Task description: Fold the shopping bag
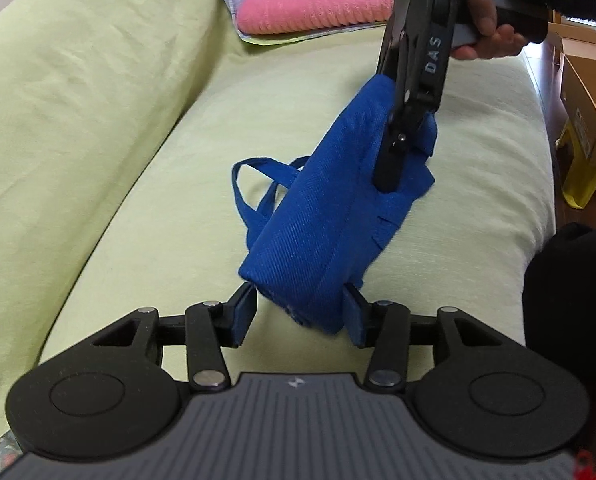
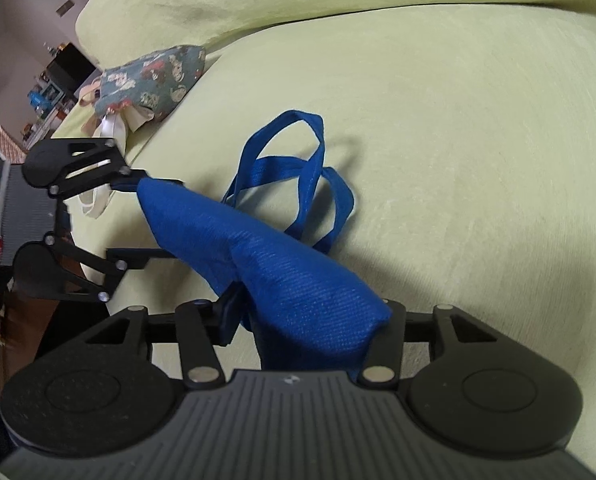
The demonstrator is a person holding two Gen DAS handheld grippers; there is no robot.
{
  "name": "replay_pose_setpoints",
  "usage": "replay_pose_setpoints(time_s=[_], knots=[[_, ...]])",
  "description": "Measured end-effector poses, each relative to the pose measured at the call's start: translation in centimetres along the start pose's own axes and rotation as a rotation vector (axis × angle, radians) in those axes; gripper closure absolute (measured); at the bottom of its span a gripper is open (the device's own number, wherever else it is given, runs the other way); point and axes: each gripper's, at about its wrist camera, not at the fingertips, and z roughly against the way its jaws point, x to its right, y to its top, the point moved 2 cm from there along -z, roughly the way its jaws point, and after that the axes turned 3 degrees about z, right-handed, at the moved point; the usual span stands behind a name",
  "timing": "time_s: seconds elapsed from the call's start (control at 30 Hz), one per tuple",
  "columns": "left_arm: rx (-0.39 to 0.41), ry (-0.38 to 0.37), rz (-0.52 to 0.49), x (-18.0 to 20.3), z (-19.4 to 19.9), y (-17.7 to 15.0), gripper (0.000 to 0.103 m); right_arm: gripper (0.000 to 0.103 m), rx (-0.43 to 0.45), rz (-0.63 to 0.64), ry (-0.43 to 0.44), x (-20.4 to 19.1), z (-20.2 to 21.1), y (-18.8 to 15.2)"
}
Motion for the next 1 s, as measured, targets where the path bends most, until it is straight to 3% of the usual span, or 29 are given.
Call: replay_pose_setpoints(time_s=[0.13, 0.23, 0.33, 0.5, 0.83, 1.0], knots=[[0.052, 0.027, 0.028, -1.0, 2.5, 0.5, 0.065, 0.061, 0.009, -0.016, 0.006, 0.2, -0.2, 0.0], [0.097, 0.001, 0.051, -1.0, 2.9, 1.6, 0.065, 0.061, 0.01, -0.02, 0.008, 0.2, -0.3, 0.1], [0.076, -0.013, 0.038, -0.2, 1.1, 2.5, 0.073, 0.061, 0.008, -0.027, 0.009, 0.2, -0.4, 0.1], [0.03, -0.002, 0.09, 0.3, -2.0, 2.5, 0.074, 0.061, 0.015, -0.039, 0.001, 0.3, -0.4, 0.1], [-0.016, -0.031, 0.192, -0.8, -3.9, 2.3, 0.074, 0.062, 0.078, -0.082, -0.009, 0.6, -0.4, -0.4], [-0.035, -0.061, 0.221, -1.5, -4.5, 2.8, 0.074, 0.056, 0.14, -0.106, -0.105, -0.7, 0.0, -0.9]])
